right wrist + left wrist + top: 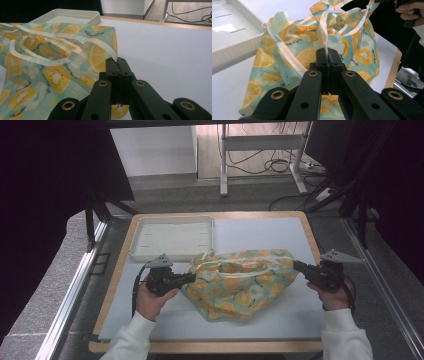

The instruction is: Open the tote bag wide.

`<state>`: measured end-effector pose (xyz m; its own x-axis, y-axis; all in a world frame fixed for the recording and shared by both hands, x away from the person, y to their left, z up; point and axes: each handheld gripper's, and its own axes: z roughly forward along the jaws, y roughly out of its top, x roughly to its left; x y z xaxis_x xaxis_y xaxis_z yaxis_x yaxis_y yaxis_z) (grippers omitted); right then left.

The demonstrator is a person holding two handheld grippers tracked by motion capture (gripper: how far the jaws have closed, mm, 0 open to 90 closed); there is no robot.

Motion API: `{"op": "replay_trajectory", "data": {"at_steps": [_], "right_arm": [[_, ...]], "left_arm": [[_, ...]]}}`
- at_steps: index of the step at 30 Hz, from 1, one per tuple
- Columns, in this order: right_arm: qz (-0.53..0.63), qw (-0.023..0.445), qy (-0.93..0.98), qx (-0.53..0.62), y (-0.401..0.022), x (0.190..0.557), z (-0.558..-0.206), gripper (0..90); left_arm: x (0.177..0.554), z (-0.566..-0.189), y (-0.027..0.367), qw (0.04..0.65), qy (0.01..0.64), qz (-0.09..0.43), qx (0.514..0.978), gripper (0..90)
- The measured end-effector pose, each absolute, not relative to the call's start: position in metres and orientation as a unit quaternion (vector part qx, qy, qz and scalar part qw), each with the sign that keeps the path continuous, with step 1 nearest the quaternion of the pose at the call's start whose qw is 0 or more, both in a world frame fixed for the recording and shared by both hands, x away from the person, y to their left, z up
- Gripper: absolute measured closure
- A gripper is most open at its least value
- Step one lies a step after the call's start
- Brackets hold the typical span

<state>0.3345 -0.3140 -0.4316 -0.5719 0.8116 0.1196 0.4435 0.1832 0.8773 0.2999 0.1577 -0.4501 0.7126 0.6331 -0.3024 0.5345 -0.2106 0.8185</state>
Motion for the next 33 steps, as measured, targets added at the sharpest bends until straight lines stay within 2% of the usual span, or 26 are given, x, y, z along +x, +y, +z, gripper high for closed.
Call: {"op": "replay_trajectory", "data": {"at_steps": [23,33], "right_arm": [[0.475,0.172,0.76,0.409,-0.312,0.32,-0.444,88.4],[0.496,0.156,0.751,0.406,-0.32,0.301,-0.442,88.4]], "left_arm": [[0.298,-0.457,0.16,0.495,0.379,0.05,0.78,90.0],[0.287,-0.454,0.161,0.5,0.366,0.05,0.783,90.0]]}}
